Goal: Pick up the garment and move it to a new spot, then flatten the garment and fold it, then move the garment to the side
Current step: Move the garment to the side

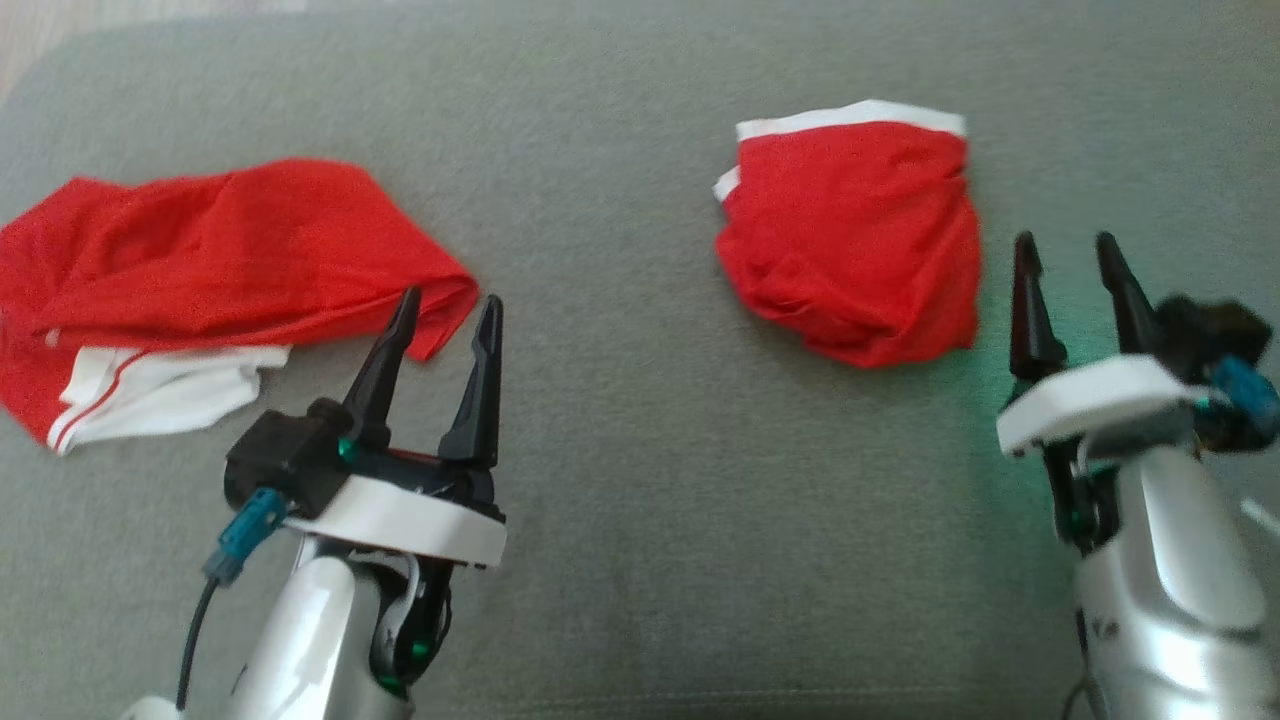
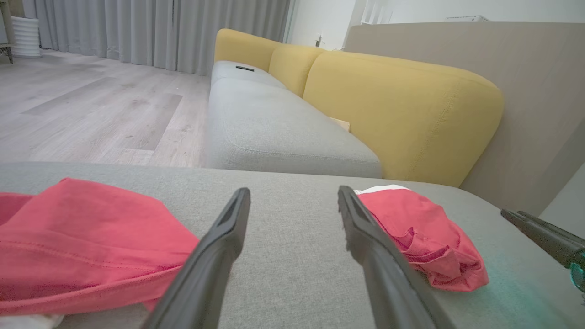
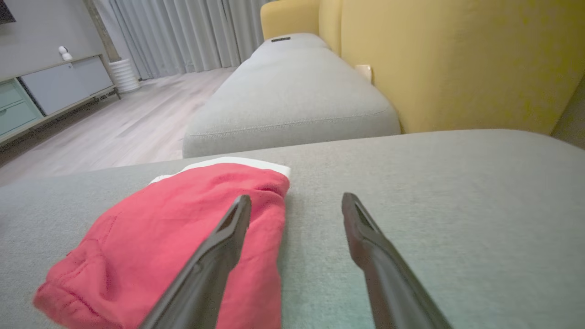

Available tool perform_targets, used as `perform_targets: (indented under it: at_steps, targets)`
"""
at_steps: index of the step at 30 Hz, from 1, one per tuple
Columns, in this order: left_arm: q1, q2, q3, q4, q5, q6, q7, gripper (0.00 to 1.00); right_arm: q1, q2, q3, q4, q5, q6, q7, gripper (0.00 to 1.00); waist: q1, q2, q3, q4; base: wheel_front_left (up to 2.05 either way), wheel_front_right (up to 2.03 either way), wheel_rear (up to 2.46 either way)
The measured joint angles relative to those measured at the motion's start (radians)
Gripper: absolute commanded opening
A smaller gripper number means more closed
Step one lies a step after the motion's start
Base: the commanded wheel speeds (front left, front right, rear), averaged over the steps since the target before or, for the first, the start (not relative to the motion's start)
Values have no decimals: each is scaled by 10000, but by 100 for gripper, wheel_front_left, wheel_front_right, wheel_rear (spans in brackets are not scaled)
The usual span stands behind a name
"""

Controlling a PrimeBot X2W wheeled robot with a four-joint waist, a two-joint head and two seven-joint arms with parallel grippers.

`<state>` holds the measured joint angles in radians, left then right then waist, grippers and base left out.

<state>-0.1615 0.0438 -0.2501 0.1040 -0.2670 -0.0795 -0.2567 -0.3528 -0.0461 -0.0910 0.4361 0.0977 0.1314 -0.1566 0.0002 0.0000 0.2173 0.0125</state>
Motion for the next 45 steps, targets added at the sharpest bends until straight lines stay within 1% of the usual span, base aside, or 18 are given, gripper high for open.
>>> perform_targets:
  at_steps: [2,6,8,11,15,16,17,18,20,21,24,26,28,30,32,37,41,45]
  targets:
    - [-112,-12,-121,8,-2,-2,0,100,-521,-10,-33,546,38,0,382,100,0,0,203,184,0,0,0]
    - [-306,-12,-278,82,-104,0,0,100,-1368,-12,-15,1779,744,0,1089,100,0,0,545,556,0,0,0]
    - [-374,-10,-303,117,-104,0,0,100,-1751,-17,-50,2460,890,0,1476,100,0,0,685,713,0,0,0]
    - [-478,-10,-337,217,-105,2,0,100,-2218,-27,-65,3348,965,0,1720,100,0,0,844,901,0,0,0]
    - [-505,-10,-357,282,-104,2,0,100,-2850,-109,35,4098,995,0,1615,100,0,0,950,1011,0,0,0]
    - [-505,-10,-359,297,-104,2,0,100,-2987,-115,71,4289,874,0,1530,93,0,0,951,1005,0,0,0]
    - [-505,-10,-357,299,-104,2,0,100,-3080,-117,96,4460,709,0,1434,48,0,0,946,989,0,0,0]
    - [-505,-10,-349,301,-102,4,0,100,-3154,-117,115,4615,558,0,1342,0,0,0,934,962,0,0,0]
    - [-503,-10,-337,322,-100,2,0,100,-3200,-113,188,4807,50,0,1114,0,-1,0,897,877,0,0,0]
    - [-501,-10,-328,339,-96,2,0,100,-3241,-104,242,4913,-428,0,926,0,-1,0,844,769,0,0,0]
    - [-500,-10,-320,351,-82,0,0,100,-3336,-132,267,4976,-1429,0,838,0,-1,0,747,575,0,0,0]
    - [-499,-10,-314,349,-84,0,0,100,-3336,-307,424,4982,-1793,0,834,0,-2,0,671,450,0,0,0]
    - [-498,-10,-320,334,-86,2,0,100,-3337,-671,821,4978,-1988,0,941,0,-2,0,613,334,0,0,0]
    - [-498,-10,-326,293,-88,2,0,100,-3337,-1237,1398,4964,-2157,0,970,0,-2,0,609,246,0,0,0]
    - [-499,-10,-357,270,-92,2,0,100,-3335,-1871,1818,4989,-1919,0,1212,0,-2,0,654,226,0,0,0]
    - [-508,-10,-435,186,-209,2,0,100,-3337,-3797,2855,4905,-1269,0,1626,0,-1,0,915,309,0,0,0]
    - [-576,-10,-453,134,-217,2,0,100,-3339,-5202,3375,4617,-857,0,2011,0,-1,0,1181,459,0,0,0]
    - [-787,-10,-433,82,-272,2,0,100,-3338,-6163,3467,4424,-648,0,2481,0,-1,0,1437,597,0,0,0]
